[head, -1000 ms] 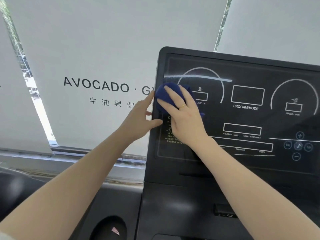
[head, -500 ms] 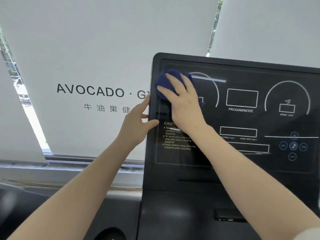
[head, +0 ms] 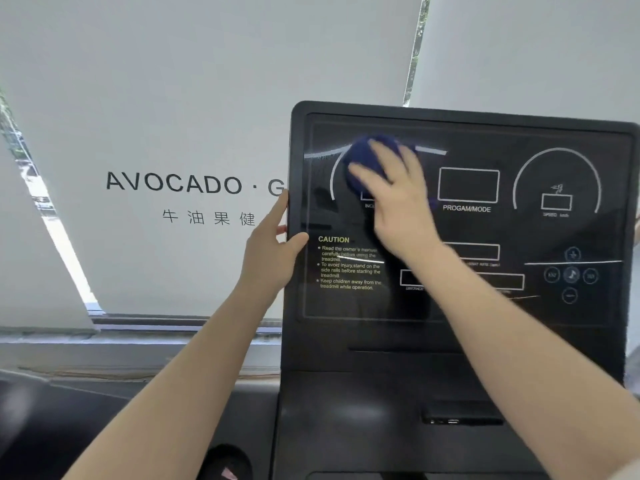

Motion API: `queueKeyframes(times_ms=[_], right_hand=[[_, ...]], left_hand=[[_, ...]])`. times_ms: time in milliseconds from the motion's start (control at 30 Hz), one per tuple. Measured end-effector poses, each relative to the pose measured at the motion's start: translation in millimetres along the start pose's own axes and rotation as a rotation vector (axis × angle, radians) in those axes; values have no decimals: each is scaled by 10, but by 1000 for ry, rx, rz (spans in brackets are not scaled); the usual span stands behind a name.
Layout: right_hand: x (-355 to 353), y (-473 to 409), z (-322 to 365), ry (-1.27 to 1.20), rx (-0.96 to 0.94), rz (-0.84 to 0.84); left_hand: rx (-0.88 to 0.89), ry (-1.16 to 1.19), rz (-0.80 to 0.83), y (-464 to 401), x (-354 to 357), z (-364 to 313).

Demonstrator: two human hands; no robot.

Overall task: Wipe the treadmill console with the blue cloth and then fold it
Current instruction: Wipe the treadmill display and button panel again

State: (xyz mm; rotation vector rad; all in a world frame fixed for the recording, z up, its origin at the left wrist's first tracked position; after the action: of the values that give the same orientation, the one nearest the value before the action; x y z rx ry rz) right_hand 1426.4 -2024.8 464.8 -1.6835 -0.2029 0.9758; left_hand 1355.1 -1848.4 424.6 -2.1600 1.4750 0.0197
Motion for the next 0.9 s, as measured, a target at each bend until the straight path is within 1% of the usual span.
queueKeyframes(times_ms=[133, 200, 233, 300, 367, 433, 500, 533, 567, 633, 700, 767, 833, 900], right_hand=[[62, 743, 261, 17, -238, 144], [-11, 761, 164, 39, -322, 209], [-42, 675, 71, 60, -332, 205], [-89, 408, -140, 86, -256, 117], [-152, 125, -295, 78, -107, 28], [-180, -17, -310, 53, 9, -5], [-163, 31, -208, 35, 37, -19], [-140, 134, -130, 31, 2, -3], [-105, 289, -40, 28, -72, 34], [-29, 693, 107, 7, -251, 163], [12, 1025, 151, -34, -396, 298], [-1, 1104, 105, -66, -498, 395], [-32, 942, 11, -85, -537, 379], [-65, 645, -67, -80, -475, 298]], left_hand=[[-1, 27, -35, 41, 59, 6], [-3, 27, -37, 64, 73, -5], [-1, 24, -42, 74, 76, -10], [4, 10, -60, 81, 88, 5], [0, -9, -81, 92, 105, 23], [-15, -20, -103, 102, 135, 47], [-32, -45, -150, 121, 186, 47], [-38, -66, -190, 131, 213, 43], [-40, -89, -232, 139, 238, 32], [-54, -115, -285, 149, 276, 1], [-80, -105, -292, 153, 285, -25], [-90, -136, -281, 167, 278, -50], [-98, -183, -258, 186, 272, -67], [-111, -199, -244, 196, 266, -69]])
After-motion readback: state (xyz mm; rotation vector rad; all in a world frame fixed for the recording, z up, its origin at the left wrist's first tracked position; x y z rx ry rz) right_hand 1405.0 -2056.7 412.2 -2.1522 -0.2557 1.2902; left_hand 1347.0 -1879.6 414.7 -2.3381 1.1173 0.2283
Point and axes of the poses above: each hand's wrist, its own y-axis away from the middle knuckle, its own x-axis out of the palm, z = x × y, the point moved 1 cm from there along -y, towards the middle knuckle, and after that the axes turned 5 degrees about -y, right-handed, at the moved point
